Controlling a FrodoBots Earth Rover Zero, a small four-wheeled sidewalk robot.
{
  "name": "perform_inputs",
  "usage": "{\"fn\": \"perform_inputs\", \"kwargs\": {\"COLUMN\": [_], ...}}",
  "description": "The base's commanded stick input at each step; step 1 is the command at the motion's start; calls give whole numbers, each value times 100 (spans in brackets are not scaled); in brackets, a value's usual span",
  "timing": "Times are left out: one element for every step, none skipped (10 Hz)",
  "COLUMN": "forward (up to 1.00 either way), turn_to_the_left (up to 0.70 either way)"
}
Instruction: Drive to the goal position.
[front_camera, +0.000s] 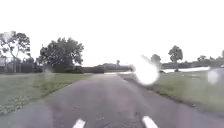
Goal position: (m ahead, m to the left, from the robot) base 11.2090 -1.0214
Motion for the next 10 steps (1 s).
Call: {"fn": "perform_inputs", "kwargs": {"forward": [70,70,70,70,70,70,70,70,70,70], "turn_to_the_left": [0,0,0,0,0,0,0,0,0,0]}}
